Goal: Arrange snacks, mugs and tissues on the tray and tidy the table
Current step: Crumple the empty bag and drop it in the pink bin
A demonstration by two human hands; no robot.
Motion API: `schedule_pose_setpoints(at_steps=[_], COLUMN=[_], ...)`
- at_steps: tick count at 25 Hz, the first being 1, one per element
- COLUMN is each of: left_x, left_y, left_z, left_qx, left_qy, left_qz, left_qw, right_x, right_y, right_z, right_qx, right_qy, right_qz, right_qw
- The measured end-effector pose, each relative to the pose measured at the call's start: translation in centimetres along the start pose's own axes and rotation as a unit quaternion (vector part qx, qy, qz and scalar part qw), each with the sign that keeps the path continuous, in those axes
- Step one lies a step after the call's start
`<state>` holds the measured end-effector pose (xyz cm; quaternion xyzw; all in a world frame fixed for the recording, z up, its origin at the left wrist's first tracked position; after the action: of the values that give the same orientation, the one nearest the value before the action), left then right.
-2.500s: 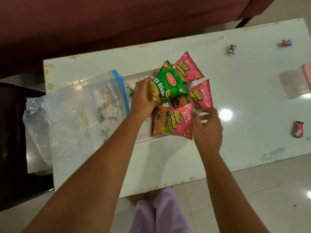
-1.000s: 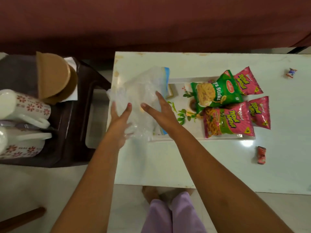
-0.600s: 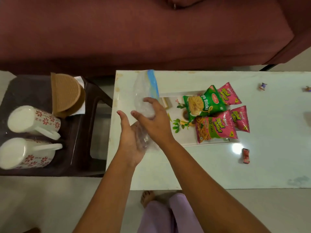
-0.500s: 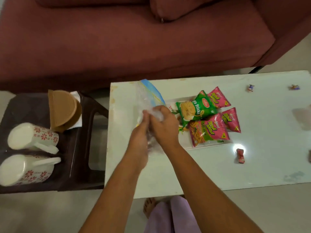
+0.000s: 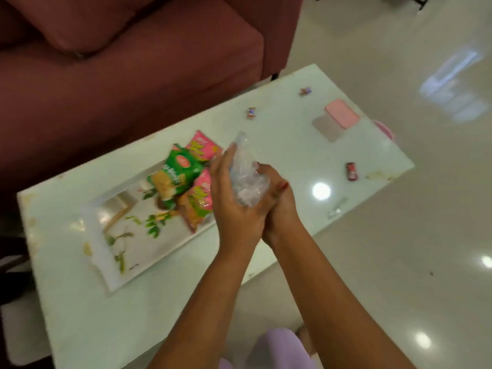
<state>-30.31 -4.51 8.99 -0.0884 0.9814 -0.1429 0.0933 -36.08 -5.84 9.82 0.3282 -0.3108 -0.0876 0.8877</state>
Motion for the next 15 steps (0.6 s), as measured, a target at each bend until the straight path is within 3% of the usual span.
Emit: schedule_pose_setpoints(at_steps=[3, 6, 8, 10, 15], left_x=[7.0, 14.5, 19.8, 24.7, 34.4], left_y=[0.1, -0.3, -0.4, -0.2, -2.0], left_z=[-1.2, -2.8, -4.7, -6.7, -6.5], left_qx=[-0.106, -0.249, -0.325, -0.349, -0.376], left_qy=[0.064, 0.118, 0.198, 0.190, 0.192], left_qz=[-0.086, -0.142, -0.107, -0.022, 0.066], left_qw=[0.989, 0.951, 0.918, 0.918, 0.904], right_x=[-5.8, -12.2, -15.6, -18.6, -24.1], right_y=[1.0, 3.1, 4.4, 4.6, 0.2], right_z=[4.3, 8.6, 11.6, 14.7, 21.7], right_qx=[0.002, -0.032, -0.105, -0.166, -0.154], right_qy=[0.049, 0.142, 0.192, 0.199, 0.186], right_qz=[-0.035, -0.046, -0.068, -0.110, -0.174], right_qw=[0.998, 0.988, 0.973, 0.960, 0.955])
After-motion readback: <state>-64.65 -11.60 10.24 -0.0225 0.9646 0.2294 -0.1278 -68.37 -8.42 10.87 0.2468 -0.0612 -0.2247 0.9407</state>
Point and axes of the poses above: each hand's wrist, its own y-axis away from the middle knuckle, its own x-axis out of the palm, z = x × y, the point moved 1 cm from there along -y, towards the middle knuckle, and after that the axes turned 12 degrees about x, right-handed, at the moved point
